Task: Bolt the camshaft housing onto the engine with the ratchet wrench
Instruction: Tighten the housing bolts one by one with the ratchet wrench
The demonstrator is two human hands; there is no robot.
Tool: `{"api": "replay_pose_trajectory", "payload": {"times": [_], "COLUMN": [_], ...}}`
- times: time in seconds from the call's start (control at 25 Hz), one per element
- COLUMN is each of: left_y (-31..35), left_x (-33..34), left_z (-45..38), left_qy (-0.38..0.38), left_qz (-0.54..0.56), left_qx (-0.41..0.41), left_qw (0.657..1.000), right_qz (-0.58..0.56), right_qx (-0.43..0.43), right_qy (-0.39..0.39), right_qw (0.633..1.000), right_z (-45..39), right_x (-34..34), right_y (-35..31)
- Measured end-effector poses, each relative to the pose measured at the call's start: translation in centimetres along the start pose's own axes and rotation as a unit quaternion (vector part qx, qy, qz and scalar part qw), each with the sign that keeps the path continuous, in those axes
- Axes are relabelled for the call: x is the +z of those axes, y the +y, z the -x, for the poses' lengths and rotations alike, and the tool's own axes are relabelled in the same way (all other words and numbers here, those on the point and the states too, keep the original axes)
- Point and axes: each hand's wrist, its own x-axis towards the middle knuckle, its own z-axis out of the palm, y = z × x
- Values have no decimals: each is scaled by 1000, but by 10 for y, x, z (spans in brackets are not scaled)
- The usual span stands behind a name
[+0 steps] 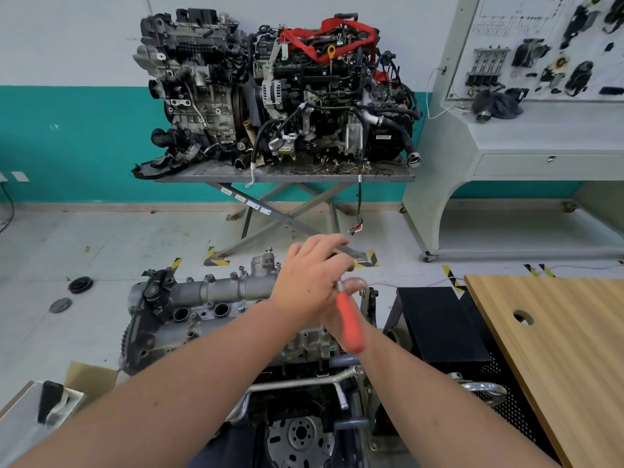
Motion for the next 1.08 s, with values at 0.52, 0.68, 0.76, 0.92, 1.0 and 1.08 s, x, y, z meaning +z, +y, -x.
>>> {"api": "replay_pose_trajectory", "payload": {"times": [0.52, 0.68, 0.76, 0.92, 1.0, 1.08], "left_y": [5, 0, -5, -1, 8, 13], "left_x": [2, -13, -21, -30, -29, -23], "left_z": [-26, -49, -59, -74, -70, -56], "left_qy": [29, -103, -198, -347, -368, -313], "left_qz": [580, 457, 324, 32, -45, -127], "left_qx": [-593, -576, -514, -264, -167, -50], "left_qw": [558, 670, 769, 899, 914, 940], "right_qz": [61, 86, 89, 128, 123, 116], "right_qx": [16, 25, 10, 3, 21, 35], "right_qy": [-2, -21, -31, -38, -32, -31], "right_qw": [998, 996, 995, 991, 992, 992], "right_z": [-4, -4, -3, -6, -11, -15], "right_x": [9, 7, 5, 6, 8, 7], "right_y": [-7, -6, -3, -3, -3, -4]}}
